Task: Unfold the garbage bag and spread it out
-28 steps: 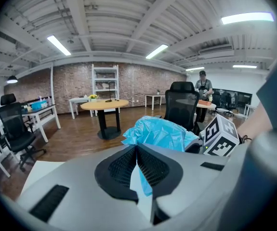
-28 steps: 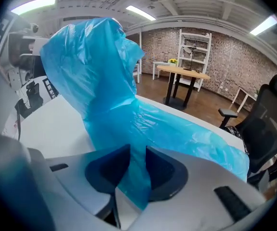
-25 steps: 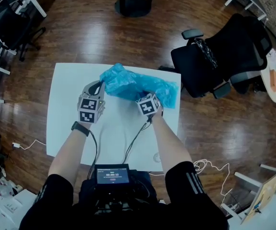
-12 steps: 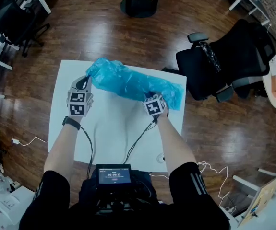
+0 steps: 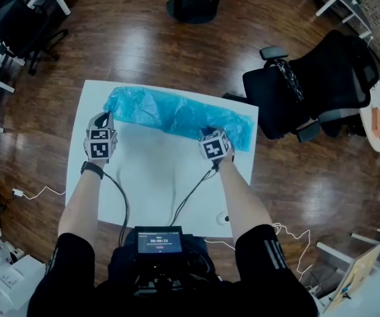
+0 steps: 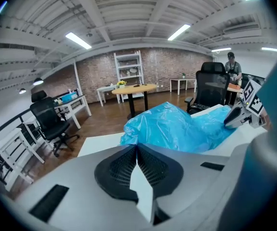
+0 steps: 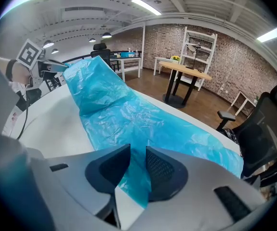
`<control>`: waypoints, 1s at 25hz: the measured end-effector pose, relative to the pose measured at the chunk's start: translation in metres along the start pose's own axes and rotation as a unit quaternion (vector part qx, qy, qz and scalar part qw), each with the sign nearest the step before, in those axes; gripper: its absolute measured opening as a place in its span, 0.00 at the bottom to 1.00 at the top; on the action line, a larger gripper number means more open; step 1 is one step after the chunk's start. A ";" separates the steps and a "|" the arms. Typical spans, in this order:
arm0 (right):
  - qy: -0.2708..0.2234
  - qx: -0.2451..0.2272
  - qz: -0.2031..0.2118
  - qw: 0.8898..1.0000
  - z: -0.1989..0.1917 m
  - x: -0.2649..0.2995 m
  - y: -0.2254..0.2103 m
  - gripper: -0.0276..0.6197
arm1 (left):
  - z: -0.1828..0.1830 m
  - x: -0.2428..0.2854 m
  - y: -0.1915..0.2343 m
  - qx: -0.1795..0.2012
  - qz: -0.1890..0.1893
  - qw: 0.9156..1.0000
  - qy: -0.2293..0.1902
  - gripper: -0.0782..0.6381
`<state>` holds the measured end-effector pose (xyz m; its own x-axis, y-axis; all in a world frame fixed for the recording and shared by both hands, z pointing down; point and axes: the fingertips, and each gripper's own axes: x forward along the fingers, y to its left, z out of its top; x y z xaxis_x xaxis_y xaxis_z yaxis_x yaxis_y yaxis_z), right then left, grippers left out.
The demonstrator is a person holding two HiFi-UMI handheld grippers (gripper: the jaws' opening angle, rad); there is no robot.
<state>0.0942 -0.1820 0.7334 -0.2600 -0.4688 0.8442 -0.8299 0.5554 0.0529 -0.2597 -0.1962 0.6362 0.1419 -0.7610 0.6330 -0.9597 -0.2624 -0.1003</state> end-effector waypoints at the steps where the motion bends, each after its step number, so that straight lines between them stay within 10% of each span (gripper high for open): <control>1: 0.001 0.000 0.001 1.000 0.000 0.000 0.000 0.25 | -0.004 0.002 0.002 0.003 0.002 1.000 0.004 0.11; 25: 0.001 0.002 0.004 1.000 0.000 0.000 0.003 0.25 | -0.077 0.029 0.033 -0.006 0.019 0.991 0.134 0.19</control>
<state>0.0917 -0.1802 0.7334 -0.2654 -0.4626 0.8459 -0.8297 0.5564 0.0439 -0.3062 -0.1812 0.7105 0.0383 -0.5844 0.8105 -0.9662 -0.2287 -0.1193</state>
